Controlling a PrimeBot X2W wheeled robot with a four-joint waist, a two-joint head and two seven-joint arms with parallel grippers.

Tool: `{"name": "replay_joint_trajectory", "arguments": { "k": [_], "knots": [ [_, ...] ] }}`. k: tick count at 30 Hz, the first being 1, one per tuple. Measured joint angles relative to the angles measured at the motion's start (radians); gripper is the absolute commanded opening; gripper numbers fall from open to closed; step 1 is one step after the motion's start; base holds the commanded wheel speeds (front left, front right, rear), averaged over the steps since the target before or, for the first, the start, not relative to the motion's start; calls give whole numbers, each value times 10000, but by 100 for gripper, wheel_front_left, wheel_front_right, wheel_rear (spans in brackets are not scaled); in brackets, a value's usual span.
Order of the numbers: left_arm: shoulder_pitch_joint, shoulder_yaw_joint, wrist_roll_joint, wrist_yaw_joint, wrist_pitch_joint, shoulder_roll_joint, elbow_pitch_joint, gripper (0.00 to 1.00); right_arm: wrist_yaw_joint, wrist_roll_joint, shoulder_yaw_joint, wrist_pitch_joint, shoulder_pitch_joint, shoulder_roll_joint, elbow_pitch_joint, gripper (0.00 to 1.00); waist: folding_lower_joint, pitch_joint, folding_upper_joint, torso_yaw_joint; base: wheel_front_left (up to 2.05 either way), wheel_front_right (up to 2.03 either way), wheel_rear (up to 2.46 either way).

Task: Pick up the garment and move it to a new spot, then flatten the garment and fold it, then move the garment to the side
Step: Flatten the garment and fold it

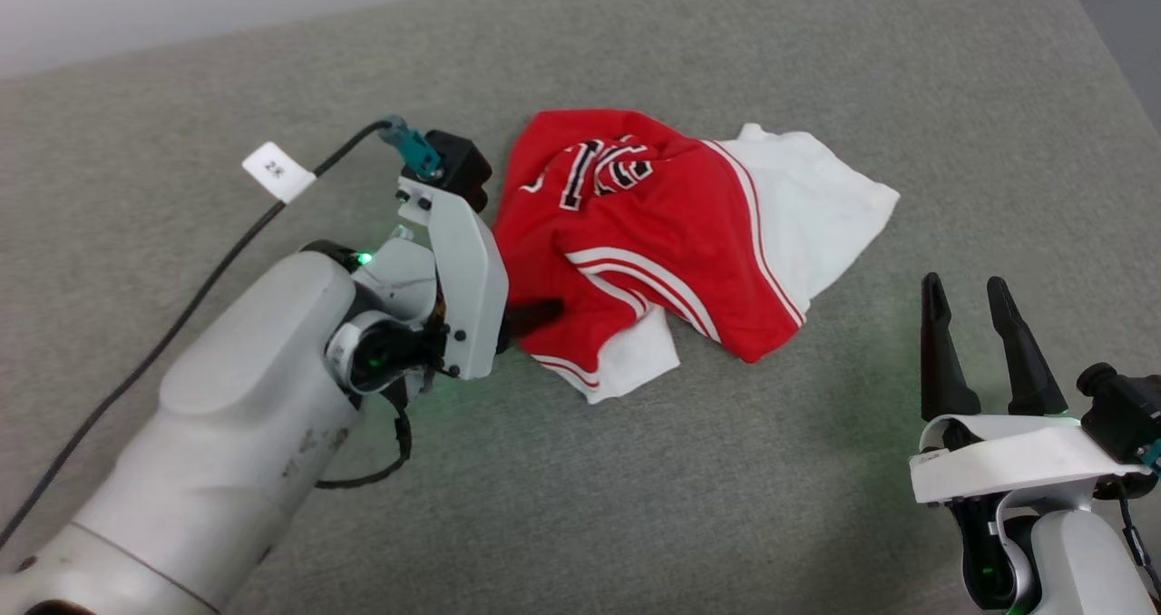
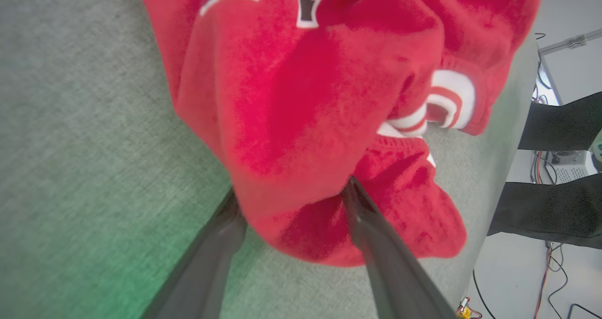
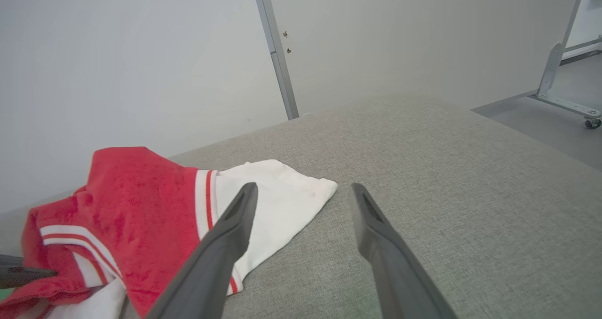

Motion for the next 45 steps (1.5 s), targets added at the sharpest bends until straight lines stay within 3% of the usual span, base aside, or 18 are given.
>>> {"name": "replay_joint_trajectory", "arguments": {
  "k": [1, 2, 3, 9, 14, 17, 20, 26, 27, 29, 30, 34, 38, 45],
  "knots": [
    [-7, -69, -96, 0, 33, 8, 52, 50, 0, 12, 0, 0, -14, 0, 2, 100, 0, 68, 0, -73, 0, 0, 0],
    [-33, -109, -194, 0, 17, 35, 73, 11, 0, 21, -2, 0, -14, 0, 10, 100, 0, 128, 0, -143, 0, 0, 0],
    [-113, -167, -244, 0, -38, 84, 98, 0, 0, 25, -8, 0, -15, 0, 13, 100, 0, 182, 0, -201, 0, 0, 0],
    [-1110, -938, 702, -4, -543, 1026, 173, 0, 0, 113, -4, 0, -50, 0, 46, 100, 0, 276, 0, -384, 0, 0, 0],
    [-2520, -1870, 2468, -2, -1304, 1572, 36, 0, 0, 274, 96, 0, -70, 8, 46, 100, 0, 213, 0, -423, 0, 0, 0],
    [-3126, -2441, 3367, -2, -1822, 1235, -276, 0, 0, 359, 138, 0, -67, 4, 46, 100, 0, 212, 0, -451, 0, 0, 0],
    [-3273, -3035, 3730, -2, -2144, 483, -594, 0, 0, 412, 192, 0, -69, 6, 36, 100, 0, 260, 0, -480, 0, 0, 0],
    [-2693, -4293, 3195, -4, -2405, -690, -721, 0, 0, 596, 351, 0, -221, 10, 23, 100, 0, 441, 0, -628, 0, 0, 0],
    [-2638, -4401, 3127, -2, -2460, -761, -640, 16, 0, 627, 366, 0, -245, 10, 13, 100, 0, 475, 0, -663, 0, 0, 0],
    [-2661, -4498, 3103, -4, -2792, -811, -529, 57, 0, 658, 376, 0, -263, 8, 17, 100, 0, 543, 0, -734, 0, 0, 0],
    [-2684, -4498, 3020, -2, -2970, -805, -422, 98, 0, 681, 370, 0, -267, 8, 17, 100, 0, 571, 0, -763, 0, 0, 0],
    [-2906, -4543, 2627, -2, -3283, -608, -255, 100, 0, 694, 261, 0, -237, 8, 31, 100, 0, 572, 0, -765, 0, 0, 0],
    [-3255, -4452, 2075, -2, -3289, 71, -295, 100, 0, 694, 265, 0, -151, 8, 121, 100, 0, 376, 0, -566, 0, 0, 0],
    [-3275, -4516, 1162, -2, -2274, 1179, -364, 100, 0, 658, 378, 0, -149, 10, 144, 100, 0, 74, 0, -337, 0, 0, 0]
  ]
}}
